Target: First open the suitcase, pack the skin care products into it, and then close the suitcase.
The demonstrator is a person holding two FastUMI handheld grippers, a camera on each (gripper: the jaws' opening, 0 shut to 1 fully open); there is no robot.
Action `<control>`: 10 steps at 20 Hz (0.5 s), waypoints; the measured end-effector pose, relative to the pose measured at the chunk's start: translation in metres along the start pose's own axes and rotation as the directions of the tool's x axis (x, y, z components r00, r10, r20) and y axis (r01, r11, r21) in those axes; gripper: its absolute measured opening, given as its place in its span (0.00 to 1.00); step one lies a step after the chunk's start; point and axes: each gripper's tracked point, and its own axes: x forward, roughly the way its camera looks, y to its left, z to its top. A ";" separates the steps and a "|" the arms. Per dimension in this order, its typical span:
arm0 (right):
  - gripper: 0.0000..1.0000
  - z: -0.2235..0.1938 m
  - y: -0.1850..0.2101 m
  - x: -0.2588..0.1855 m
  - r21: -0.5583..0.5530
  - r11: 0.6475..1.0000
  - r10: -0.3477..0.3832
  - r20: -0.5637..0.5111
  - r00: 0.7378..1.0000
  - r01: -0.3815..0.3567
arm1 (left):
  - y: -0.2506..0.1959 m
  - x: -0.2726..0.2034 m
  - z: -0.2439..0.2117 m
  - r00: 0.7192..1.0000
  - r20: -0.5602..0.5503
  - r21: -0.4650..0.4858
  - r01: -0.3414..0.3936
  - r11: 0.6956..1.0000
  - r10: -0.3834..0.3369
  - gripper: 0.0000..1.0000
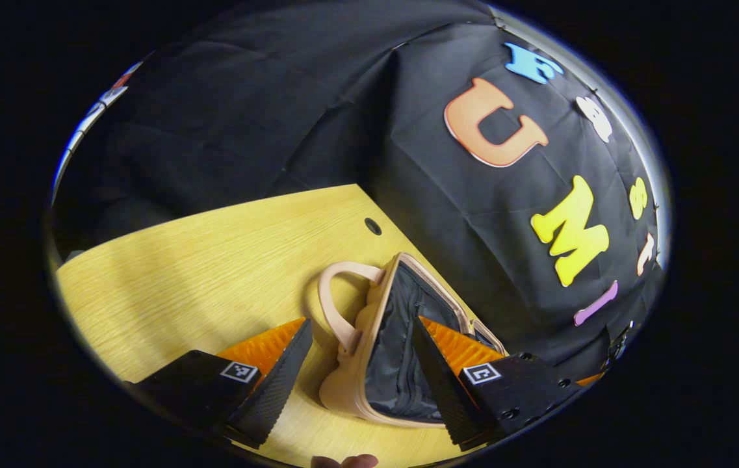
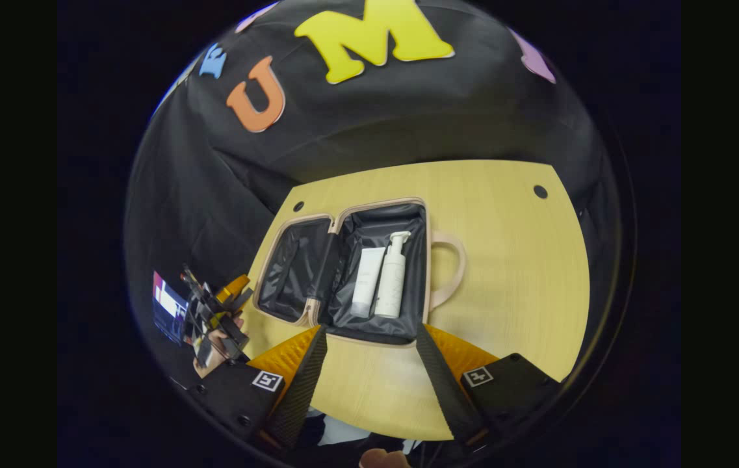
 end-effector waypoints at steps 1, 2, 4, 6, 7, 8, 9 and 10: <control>0.81 -0.001 -0.002 -0.005 0.006 1.000 -0.001 0.010 1.000 0.001 | 0.005 0.006 0.002 1.000 0.006 -0.012 -0.008 1.000 0.009 0.98; 0.77 0.001 -0.005 -0.011 0.002 1.000 -0.003 0.029 1.000 0.003 | 0.005 0.011 0.004 1.000 0.012 -0.042 0.002 0.999 -0.001 0.98; 0.82 0.006 -0.002 -0.021 -0.006 1.000 0.005 0.063 0.998 -0.004 | 0.003 0.019 0.008 1.000 0.008 -0.115 0.029 0.993 -0.028 0.96; 0.78 0.010 0.011 -0.032 0.031 0.998 0.053 0.081 0.995 -0.056 | 0.007 0.031 0.006 1.000 -0.003 -0.148 0.025 0.989 -0.026 0.95; 0.81 0.012 0.014 -0.039 0.058 0.995 0.070 0.098 0.993 -0.076 | 0.008 0.037 0.007 1.000 -0.006 -0.167 0.021 0.986 -0.023 0.93; 0.77 0.016 0.013 -0.045 0.076 0.994 0.076 0.115 0.990 -0.085 | 0.009 0.041 0.007 1.000 -0.007 -0.186 0.019 0.982 -0.021 0.90; 0.77 0.016 0.009 -0.050 0.083 0.993 0.070 0.125 0.990 -0.080 | 0.009 0.045 0.006 1.000 -0.010 -0.205 0.021 0.979 -0.023 0.85; 0.82 0.017 0.007 -0.055 0.087 0.993 0.074 0.132 0.989 -0.086 | 0.010 0.048 0.004 1.000 -0.022 -0.221 0.013 0.975 -0.018 0.82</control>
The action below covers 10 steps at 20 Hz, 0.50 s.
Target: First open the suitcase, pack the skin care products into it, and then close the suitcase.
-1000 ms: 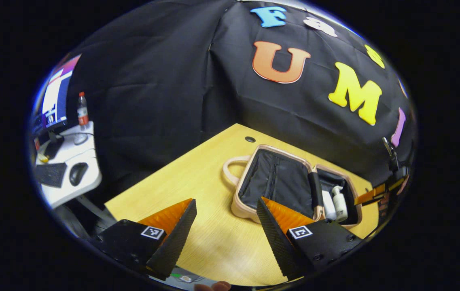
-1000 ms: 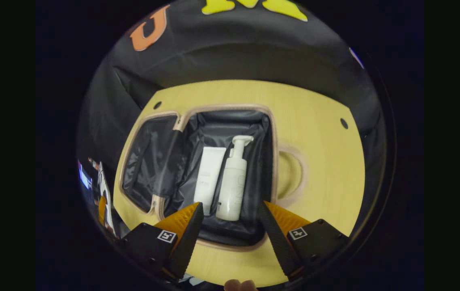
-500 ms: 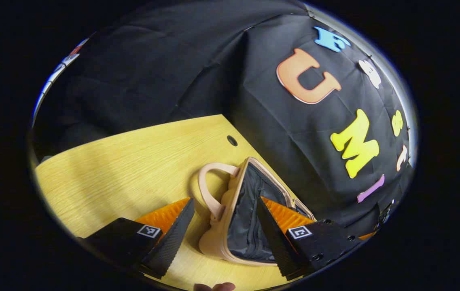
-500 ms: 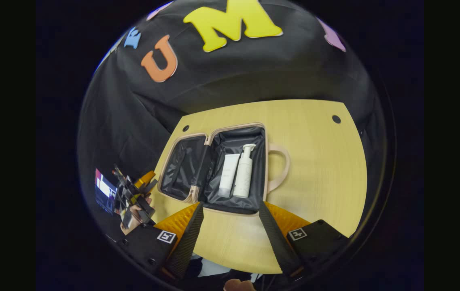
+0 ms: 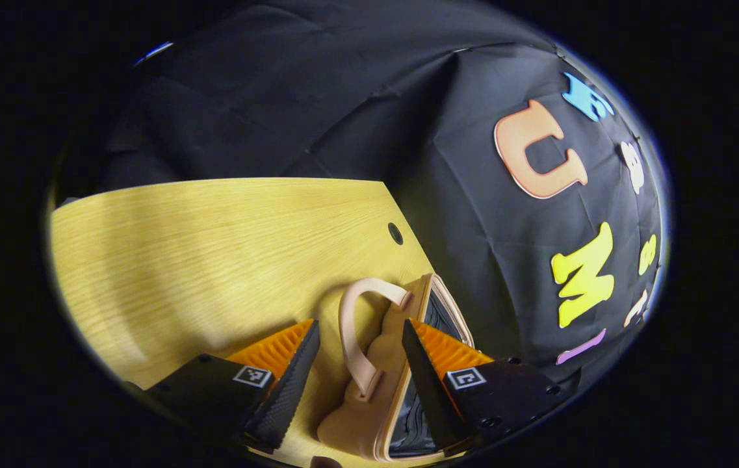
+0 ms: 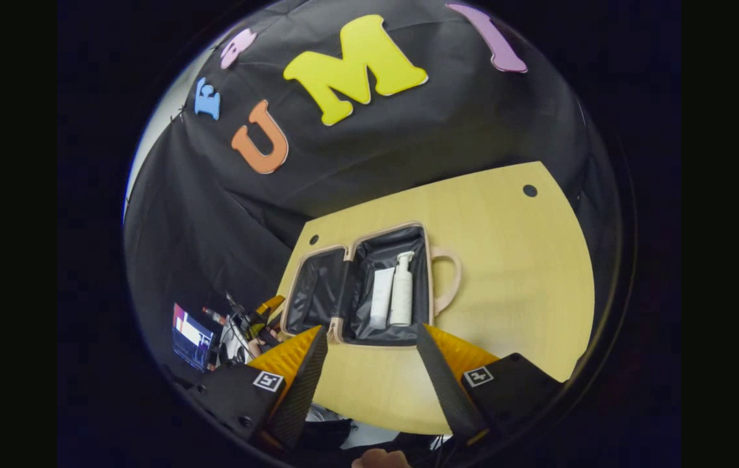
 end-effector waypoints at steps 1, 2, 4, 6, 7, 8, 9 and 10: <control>0.82 0.000 0.001 -0.003 0.006 1.000 0.013 0.005 1.000 -0.013 | 0.003 0.004 -0.003 1.000 -0.011 -0.009 -0.015 1.000 0.015 0.75; 0.81 0.000 0.001 -0.007 0.015 1.000 0.021 0.004 1.000 -0.021 | 0.008 0.010 -0.006 0.999 -0.024 -0.012 -0.035 0.999 0.035 0.71; 0.82 0.002 0.001 -0.018 0.026 0.999 0.034 0.021 0.999 -0.034 | 0.009 0.015 -0.012 0.997 -0.053 -0.028 -0.052 0.998 0.050 0.70; 0.77 0.006 -0.002 -0.029 -0.028 0.999 0.033 0.056 0.998 -0.032 | 0.012 0.020 -0.011 0.995 -0.060 -0.043 -0.078 0.996 0.076 0.42; 0.77 0.010 -0.004 -0.037 -0.074 0.997 0.027 0.086 0.996 -0.021 | 0.011 0.022 -0.010 0.995 -0.058 -0.056 -0.084 0.995 0.081 0.33; 0.77 0.010 -0.004 -0.043 -0.096 0.995 0.025 0.108 0.994 -0.014 | 0.008 0.024 -0.008 0.995 -0.055 -0.066 -0.091 0.994 0.088 0.20; 0.82 0.011 -0.005 -0.046 -0.104 0.995 0.022 0.126 0.992 -0.009 | 0.007 0.023 -0.007 0.994 -0.051 -0.060 -0.095 0.994 0.092 0.17; 0.77 0.011 -0.006 -0.050 -0.103 0.995 0.018 0.145 0.989 -0.003 | 0.004 0.022 -0.006 0.995 -0.043 -0.049 -0.096 0.994 0.094 0.12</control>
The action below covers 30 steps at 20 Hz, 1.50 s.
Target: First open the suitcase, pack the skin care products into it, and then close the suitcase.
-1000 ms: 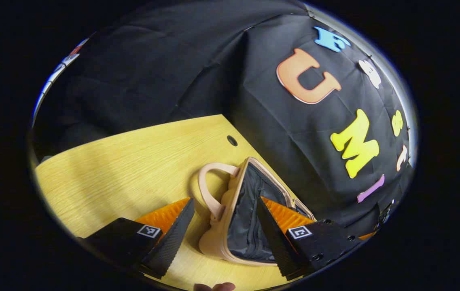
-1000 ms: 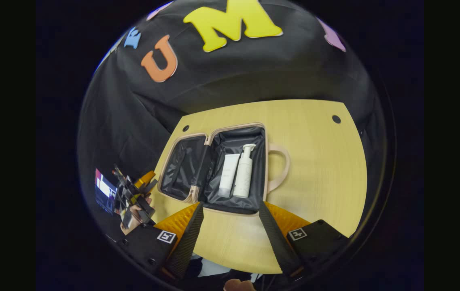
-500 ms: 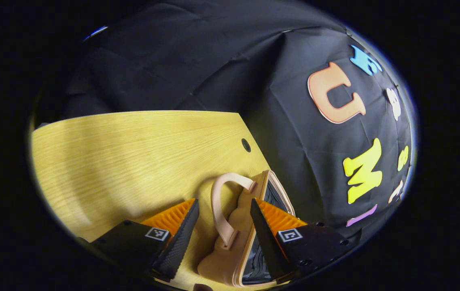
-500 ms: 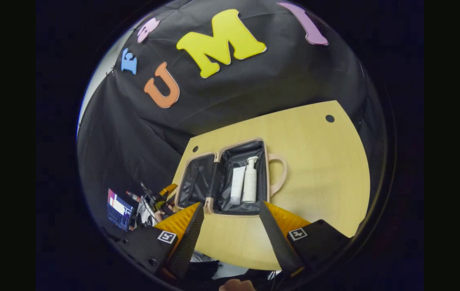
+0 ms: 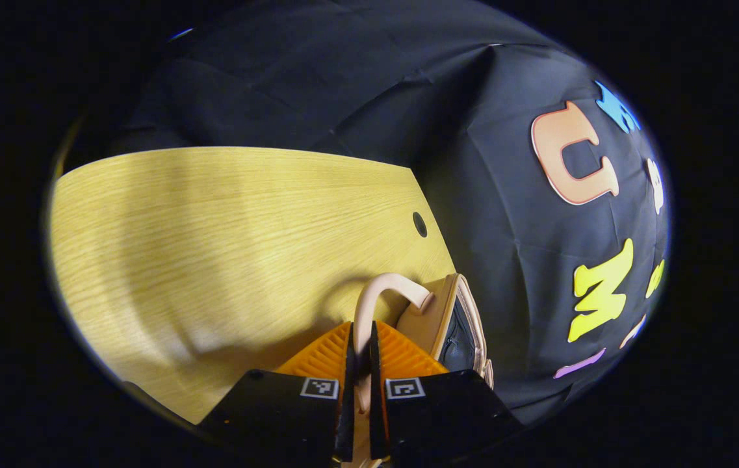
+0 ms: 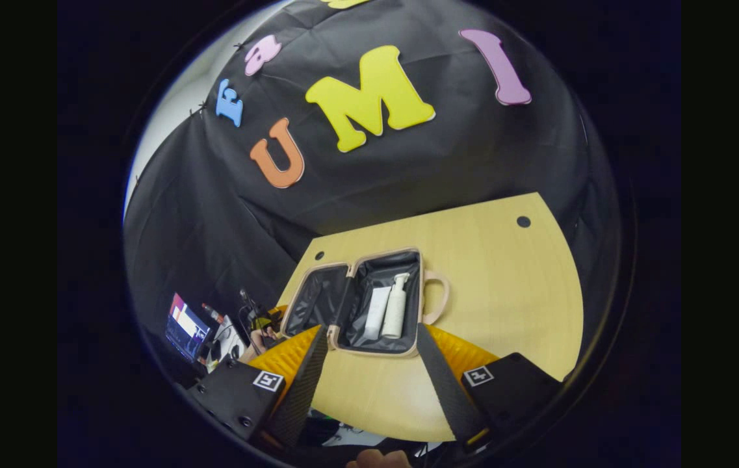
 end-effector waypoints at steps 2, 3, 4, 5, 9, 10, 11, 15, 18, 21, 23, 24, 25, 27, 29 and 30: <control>0.77 0.006 -0.012 -0.006 -0.008 0.999 -0.038 0.051 0.998 0.038 | -0.007 -0.005 0.003 0.999 0.023 0.037 -0.024 0.999 0.023 0.08; 0.82 0.012 -0.025 -0.009 -0.023 0.996 -0.080 0.087 0.993 0.082 | -0.013 -0.010 0.007 0.999 0.045 0.066 -0.033 0.997 0.030 0.08; 0.81 0.021 -0.039 -0.019 -0.035 0.992 -0.116 0.124 0.986 0.121 | -0.022 -0.015 0.011 0.997 0.067 0.096 -0.043 0.994 0.036 0.07; 0.81 0.030 -0.048 -0.029 -0.032 0.988 -0.144 0.176 0.974 0.152 | -0.037 -0.025 0.019 0.995 0.097 0.128 -0.047 0.991 0.034 0.06; 0.82 0.048 -0.075 -0.050 0.012 0.976 -0.210 0.291 0.933 0.216 | -0.109 -0.068 0.030 0.982 0.183 0.224 -0.002 0.974 -0.040 0.06; 0.82 0.050 -0.080 -0.053 0.016 0.975 -0.216 0.310 0.926 0.223 | -0.133 -0.082 0.028 0.977 0.199 0.266 0.017 0.964 -0.072 0.06; 0.82 0.051 -0.086 -0.058 0.021 0.972 -0.229 0.328 0.917 0.235 | -0.157 -0.095 0.023 0.972 0.212 0.318 0.028 0.948 -0.100 0.06; 0.81 0.056 -0.113 -0.078 0.008 0.963 -0.251 0.390 0.886 0.269 | -0.250 -0.134 -0.025 0.957 0.230 0.556 0.021 0.831 -0.177 0.06; 0.82 0.059 -0.124 -0.092 0.010 0.962 -0.251 0.415 0.874 0.272 | -0.299 -0.147 -0.069 0.948 0.228 0.664 0.015 0.747 -0.222 0.06; 0.82 0.067 -0.137 -0.113 -0.057 0.942 -0.269 0.462 0.845 0.330 | -0.334 -0.148 -0.123 0.946 0.205 0.745 0.016 0.667 -0.252 0.06; 0.77 0.071 -0.144 -0.127 -0.088 0.926 -0.280 0.492 0.824 0.368 | -0.349 -0.144 -0.159 0.946 0.176 0.786 0.031 0.617 -0.272 0.07; 0.81 0.071 -0.149 -0.134 -0.085 0.923 -0.286 0.502 0.816 0.375 | -0.357 -0.142 -0.176 0.947 0.162 0.803 0.038 0.595 -0.279 0.07; 0.82 0.071 -0.152 -0.140 -0.073 0.924 -0.290 0.509 0.810 0.376 | -0.365 -0.136 -0.192 0.948 0.155 0.812 0.039 0.582 -0.280 0.07; 0.82 0.068 -0.165 -0.150 -0.050 0.920 -0.312 0.509 0.802 0.389 | -0.379 -0.125 -0.224 0.952 0.130 0.830 0.049 0.556 -0.278 0.07; 0.77 0.067 -0.180 -0.164 -0.037 0.908 -0.339 0.516 0.787 0.416 | -0.381 -0.116 -0.252 0.955 0.102 0.851 0.063 0.522 -0.280 0.06; 0.82 0.066 -0.189 -0.170 -0.036 0.900 -0.355 0.519 0.778 0.435 | -0.379 -0.111 -0.264 0.957 0.093 0.857 0.064 0.512 -0.275 0.06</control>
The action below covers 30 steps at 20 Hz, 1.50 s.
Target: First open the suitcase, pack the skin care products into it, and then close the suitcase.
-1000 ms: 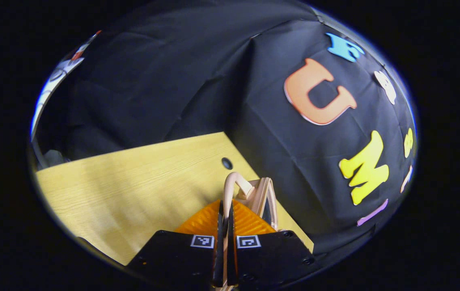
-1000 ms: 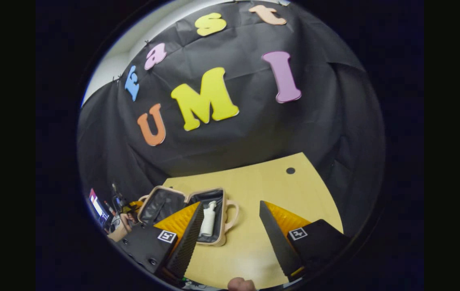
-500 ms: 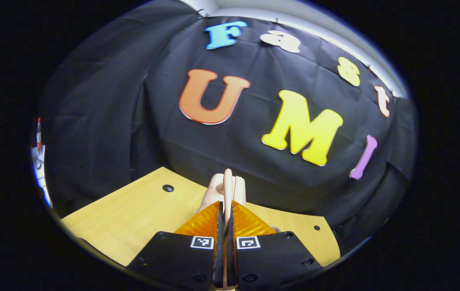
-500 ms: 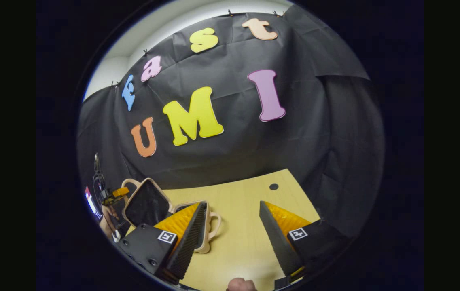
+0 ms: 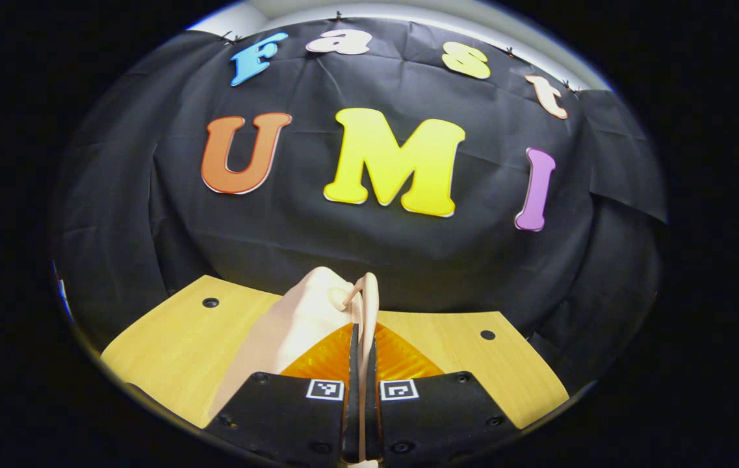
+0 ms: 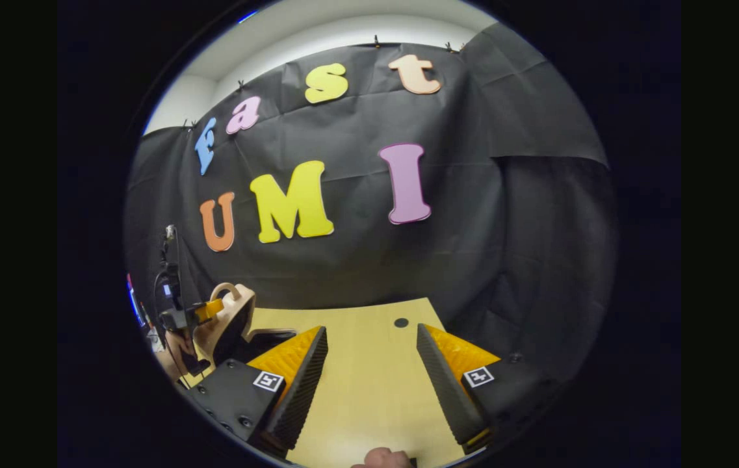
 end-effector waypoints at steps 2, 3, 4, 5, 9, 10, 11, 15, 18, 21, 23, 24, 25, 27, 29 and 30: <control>0.81 -0.003 -0.020 -0.006 -0.024 0.999 -0.041 -0.001 0.999 0.041 | -0.021 0.008 -0.017 1.000 -0.023 0.021 0.012 1.000 -0.011 0.06; 0.81 -0.006 -0.027 -0.010 -0.032 0.998 -0.055 -0.005 0.998 0.055 | -0.030 0.012 -0.026 0.999 -0.038 0.034 0.016 0.999 -0.014 0.06; 0.81 -0.009 -0.036 -0.013 -0.038 0.997 -0.068 -0.010 0.998 0.068 | -0.040 0.015 -0.036 0.998 -0.056 0.048 0.019 0.999 -0.017 0.06; 0.81 -0.013 -0.045 -0.015 -0.043 0.996 -0.083 -0.019 0.996 0.082 | -0.052 0.019 -0.050 0.997 -0.072 0.073 0.020 0.997 -0.015 0.07; 0.81 -0.015 -0.076 -0.019 -0.089 0.988 -0.131 -0.024 0.991 0.128 | -0.072 0.034 -0.089 0.994 -0.104 0.164 -0.009 0.986 0.027 0.07; 0.82 -0.015 -0.082 -0.020 -0.090 0.987 -0.139 -0.027 0.990 0.136 | -0.077 0.038 -0.098 0.992 -0.118 0.175 -0.016 0.984 0.037 0.07; 0.81 -0.017 -0.085 -0.021 -0.088 0.986 -0.142 -0.032 0.989 0.139 | -0.080 0.042 -0.107 0.990 -0.131 0.182 -0.022 0.983 0.047 0.06; 0.77 -0.022 -0.102 -0.021 -0.107 0.982 -0.163 -0.043 0.986 0.158 | -0.093 0.051 -0.143 0.979 -0.190 0.170 -0.044 0.984 0.076 0.06; 0.82 -0.022 -0.110 -0.022 -0.111 0.981 -0.168 -0.046 0.985 0.162 | -0.097 0.056 -0.157 0.971 -0.216 0.197 -0.055 0.979 0.098 0.07; 0.82 -0.030 -0.118 -0.021 -0.111 0.980 -0.173 -0.068 0.983 0.165 | -0.097 0.061 -0.172 0.963 -0.241 0.215 -0.066 0.975 0.118 0.07; 0.81 -0.035 -0.122 -0.019 -0.107 0.980 -0.175 -0.082 0.981 0.166 | -0.101 0.064 -0.179 0.959 -0.249 0.217 -0.079 0.973 0.134 0.07; 0.81 -0.036 -0.124 -0.018 -0.107 0.980 -0.175 -0.087 0.981 0.166 | -0.101 0.065 -0.179 0.958 -0.245 0.221 -0.095 0.971 0.150 0.07; 0.81 -0.037 -0.126 -0.016 -0.107 0.980 -0.175 -0.092 0.980 0.165 | -0.100 0.066 -0.179 0.958 -0.238 0.218 -0.111 0.970 0.163 0.08; 0.82 -0.036 -0.128 -0.013 -0.101 0.982 -0.171 -0.095 0.981 0.161 | -0.102 0.066 -0.185 0.949 -0.261 0.203 -0.126 0.971 0.178 0.11; 0.77 -0.036 -0.129 -0.011 -0.096 0.983 -0.168 -0.094 0.981 0.159 | -0.108 0.070 -0.188 0.943 -0.283 0.207 -0.116 0.971 0.173 0.17; 0.81 -0.036 -0.129 -0.009 -0.094 0.983 -0.166 -0.095 0.982 0.157 | -0.111 0.071 -0.190 0.940 -0.297 0.209 -0.105 0.972 0.165 0.20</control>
